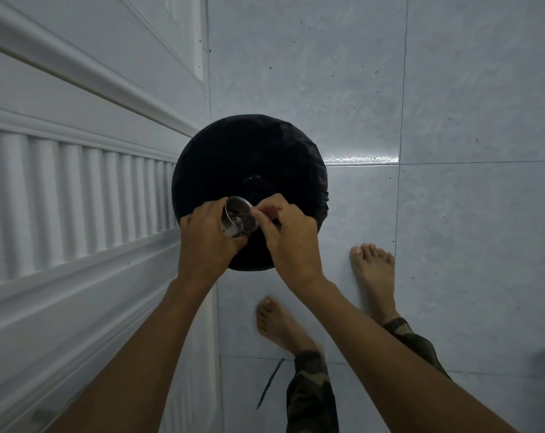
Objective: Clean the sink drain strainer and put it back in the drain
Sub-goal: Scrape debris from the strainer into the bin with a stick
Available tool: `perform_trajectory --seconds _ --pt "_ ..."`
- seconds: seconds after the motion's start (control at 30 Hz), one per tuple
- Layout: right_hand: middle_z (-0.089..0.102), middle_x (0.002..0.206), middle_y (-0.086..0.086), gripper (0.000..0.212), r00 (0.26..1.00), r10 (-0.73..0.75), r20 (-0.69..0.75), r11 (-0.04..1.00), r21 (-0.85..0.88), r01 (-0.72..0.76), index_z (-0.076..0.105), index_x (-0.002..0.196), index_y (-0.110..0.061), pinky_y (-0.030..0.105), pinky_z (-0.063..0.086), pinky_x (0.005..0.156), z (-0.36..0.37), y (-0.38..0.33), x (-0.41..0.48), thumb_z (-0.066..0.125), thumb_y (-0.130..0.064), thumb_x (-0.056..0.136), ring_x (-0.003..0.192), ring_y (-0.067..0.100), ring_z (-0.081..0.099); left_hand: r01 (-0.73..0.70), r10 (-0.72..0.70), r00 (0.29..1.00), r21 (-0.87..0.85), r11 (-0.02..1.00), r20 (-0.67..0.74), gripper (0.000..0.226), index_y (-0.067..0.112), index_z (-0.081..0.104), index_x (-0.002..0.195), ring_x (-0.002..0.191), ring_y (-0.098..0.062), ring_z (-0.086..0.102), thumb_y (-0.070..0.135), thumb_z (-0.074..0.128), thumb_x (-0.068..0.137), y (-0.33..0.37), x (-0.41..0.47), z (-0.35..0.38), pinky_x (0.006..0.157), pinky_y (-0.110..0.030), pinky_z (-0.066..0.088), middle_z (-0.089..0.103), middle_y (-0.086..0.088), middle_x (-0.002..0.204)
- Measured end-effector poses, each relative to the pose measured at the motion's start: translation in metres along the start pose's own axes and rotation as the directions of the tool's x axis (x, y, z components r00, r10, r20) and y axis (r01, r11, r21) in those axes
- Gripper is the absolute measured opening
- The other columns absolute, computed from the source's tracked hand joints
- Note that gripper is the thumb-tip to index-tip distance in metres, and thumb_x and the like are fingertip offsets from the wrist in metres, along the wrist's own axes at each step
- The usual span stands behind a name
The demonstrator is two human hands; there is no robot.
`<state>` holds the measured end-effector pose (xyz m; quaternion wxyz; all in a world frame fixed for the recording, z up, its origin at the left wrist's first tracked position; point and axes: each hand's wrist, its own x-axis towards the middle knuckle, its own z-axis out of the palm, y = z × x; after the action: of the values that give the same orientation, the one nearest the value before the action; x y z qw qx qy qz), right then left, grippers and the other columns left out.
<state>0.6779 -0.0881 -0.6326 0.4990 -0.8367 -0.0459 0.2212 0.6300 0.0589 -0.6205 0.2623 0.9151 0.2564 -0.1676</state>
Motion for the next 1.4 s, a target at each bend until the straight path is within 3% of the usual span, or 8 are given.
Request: perform_trajectory --seconds 0.17,0.47,0.63,0.8,1.03,1.2,1.3,1.4 --pt "0.072 0.094 0.003 0.016 0.999 0.032 -0.005 0.997 -0.069 -0.033 0.069 0.106 -0.016 0.033 0.059 0.08 -0.002 0.008 0.006 0.061 -0.029 0.103 0.086 0.014 0.066 -0.049 0.049 0.999 0.028 0.998 -0.002 0.061 0.018 0.065 0.131 0.114 -0.024 0.062 0.036 0.087 0.076 0.0 -0.002 0.003 0.105 -0.05 0.042 0.07 -0.002 0.12" --pt "0.073 0.09 -0.004 0.011 0.999 0.035 0.038 0.999 -0.001 -0.035 0.069 0.104 -0.017 0.035 0.06 0.078 -0.01 0.022 -0.002 0.065 -0.027 0.101 0.087 0.012 0.068 -0.103 0.1 0.994 0.147 0.984 0.033 0.078 0.012 0.061 0.14 0.12 -0.033 0.058 0.033 0.091 0.071 -0.009 0.001 -0.003 0.109 -0.049 0.033 0.064 -0.013 0.125" --pt "0.074 0.089 -0.007 0.008 0.997 -0.005 0.083 0.997 0.082 -0.002 0.069 0.103 -0.018 0.022 0.06 0.076 -0.006 0.016 -0.004 0.069 -0.026 0.099 0.083 0.006 0.07 -0.144 0.114 0.985 0.251 0.957 0.13 0.08 0.017 0.06 0.142 0.119 -0.031 0.057 0.045 0.088 0.072 -0.011 0.01 -0.009 0.106 -0.047 0.031 0.063 -0.012 0.124" --pt "0.076 0.086 -0.011 0.007 0.978 0.169 0.121 0.945 0.262 -0.196 0.072 0.097 -0.018 0.017 0.059 0.074 -0.014 0.02 0.008 0.075 -0.023 0.094 0.082 0.001 0.073 -0.161 0.099 0.972 0.297 0.941 0.214 0.083 0.028 0.06 0.139 0.116 -0.03 0.057 0.067 0.074 0.067 -0.005 0.027 -0.019 0.103 -0.048 0.033 0.065 -0.009 0.122" --pt "0.075 0.089 -0.01 0.008 0.997 0.053 0.053 0.975 0.214 -0.063 0.071 0.099 -0.016 0.01 0.056 0.075 -0.023 0.016 0.01 0.073 -0.023 0.096 0.086 -0.001 0.072 -0.074 0.025 0.955 0.156 0.985 0.296 0.084 0.034 0.067 0.127 0.108 -0.02 0.061 0.083 0.059 0.059 0.005 0.036 -0.033 0.111 -0.048 0.035 0.068 0.004 0.107" --pt "0.075 0.086 -0.006 0.009 0.999 0.045 -0.004 0.994 0.097 -0.045 0.069 0.1 -0.013 0.021 0.06 0.075 -0.028 0.016 0.017 0.069 -0.022 0.098 0.082 0.005 0.071 -0.076 0.065 0.947 0.025 0.997 0.316 0.076 0.033 0.071 0.116 0.1 -0.012 0.064 0.084 0.064 0.06 -0.001 0.034 -0.037 0.108 -0.052 0.043 0.068 0.012 0.099" --pt "0.075 0.087 -0.008 0.008 1.0 -0.005 0.026 0.984 0.176 0.0 0.07 0.099 -0.014 0.016 0.059 0.075 -0.024 0.009 0.019 0.071 -0.022 0.097 0.084 0.002 0.072 -0.066 0.071 0.949 -0.025 0.997 0.307 0.065 0.036 0.071 0.108 0.093 -0.008 0.065 0.082 0.068 0.062 -0.005 0.034 -0.04 0.097 -0.048 0.052 0.069 0.014 0.094" --pt "0.075 0.085 -0.001 0.009 0.997 -0.045 0.067 0.996 0.084 0.039 0.069 0.099 -0.011 0.029 0.061 0.074 -0.014 0.006 0.014 0.07 -0.02 0.098 0.079 0.01 0.072 -0.12 0.118 0.943 -0.013 0.993 0.31 0.052 0.039 0.068 0.096 0.085 -0.005 0.064 0.081 0.068 0.065 -0.007 0.03 -0.038 0.091 -0.049 0.054 0.068 0.015 0.087"
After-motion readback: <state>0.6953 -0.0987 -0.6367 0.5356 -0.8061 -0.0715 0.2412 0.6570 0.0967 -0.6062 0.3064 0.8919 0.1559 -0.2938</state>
